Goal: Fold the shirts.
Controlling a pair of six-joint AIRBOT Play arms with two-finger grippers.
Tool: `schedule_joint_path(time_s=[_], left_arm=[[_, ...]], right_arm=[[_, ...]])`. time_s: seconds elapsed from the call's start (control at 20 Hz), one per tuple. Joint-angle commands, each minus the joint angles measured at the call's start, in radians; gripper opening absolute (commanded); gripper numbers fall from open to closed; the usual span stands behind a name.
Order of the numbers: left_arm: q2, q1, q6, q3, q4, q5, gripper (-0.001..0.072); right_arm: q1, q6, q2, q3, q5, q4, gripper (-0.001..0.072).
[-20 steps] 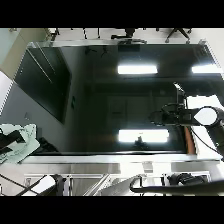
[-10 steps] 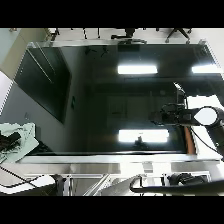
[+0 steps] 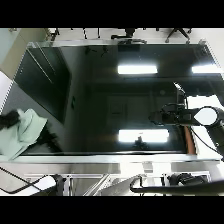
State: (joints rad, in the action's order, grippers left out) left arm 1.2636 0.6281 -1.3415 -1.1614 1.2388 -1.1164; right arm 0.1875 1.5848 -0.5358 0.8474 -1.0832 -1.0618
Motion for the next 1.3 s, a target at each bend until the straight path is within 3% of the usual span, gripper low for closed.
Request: schedule_joint_path(time_s=[0.0, 0.2, 0.35, 0.7, 0.75, 0.8, 0.85, 0.9, 1.05, 1.25], left_arm=[[-0.138, -0.212, 0.019, -0.144, -0.276, -0.024, 0.0014], [-0.221, -0.55, 0.031, -0.3, -0.306, 0.023, 0.0014], [-0.186, -0.749, -0.014, -0.359, -0.308, 0.014, 0.0014], [0.117, -1.067, -0.014, -0.365, -0.308, 0.044, 0.002], [0.171, -1.094, -0.014, -0.365, -0.312, 0.048, 0.0058], [0.224, -1.112, -0.015, -0.365, -0.332, 0.046, 0.0412], [0.262, -1.116, -0.032, -0.366, -0.357, 0.041, 0.0685], [0.293, -1.107, -0.048, -0.366, -0.4, 0.031, 0.0691], [0.311, -1.016, -0.048, -0.366, -0.486, -0.046, 0.0691], [0.272, -0.794, -0.051, -0.365, -0.459, -0.247, 0.0691]], right_arm=[[0.001, 0.0, 0.0, 0.0, 0.005, 0.0, 0.0018], [0.001, 0.0, -0.003, 0.0, 0.005, 0.011, 0.0018], [0.001, 0.0, -0.007, 0.0, 0.005, 0.011, 0.0019], [0.001, 0.0, -0.007, 0.0, 0.006, 0.01, 0.0026], [0.001, 0.0, -0.007, 0.0, 0.006, 0.01, 0.0028], [0.001, 0.0, -0.007, 0.0, 0.006, 0.01, 0.0071], [0.0, 0.0, -0.007, 0.0, 0.006, 0.01, 0.0233], [0.0, 0.0, -0.007, 0.0, 0.006, 0.01, 0.03], [-0.005, 0.0, -0.006, 0.0, 0.003, 0.006, 0.0299], [-0.103, 0.0, -0.014, 0.0, 0.006, -0.001, 0.0299]])
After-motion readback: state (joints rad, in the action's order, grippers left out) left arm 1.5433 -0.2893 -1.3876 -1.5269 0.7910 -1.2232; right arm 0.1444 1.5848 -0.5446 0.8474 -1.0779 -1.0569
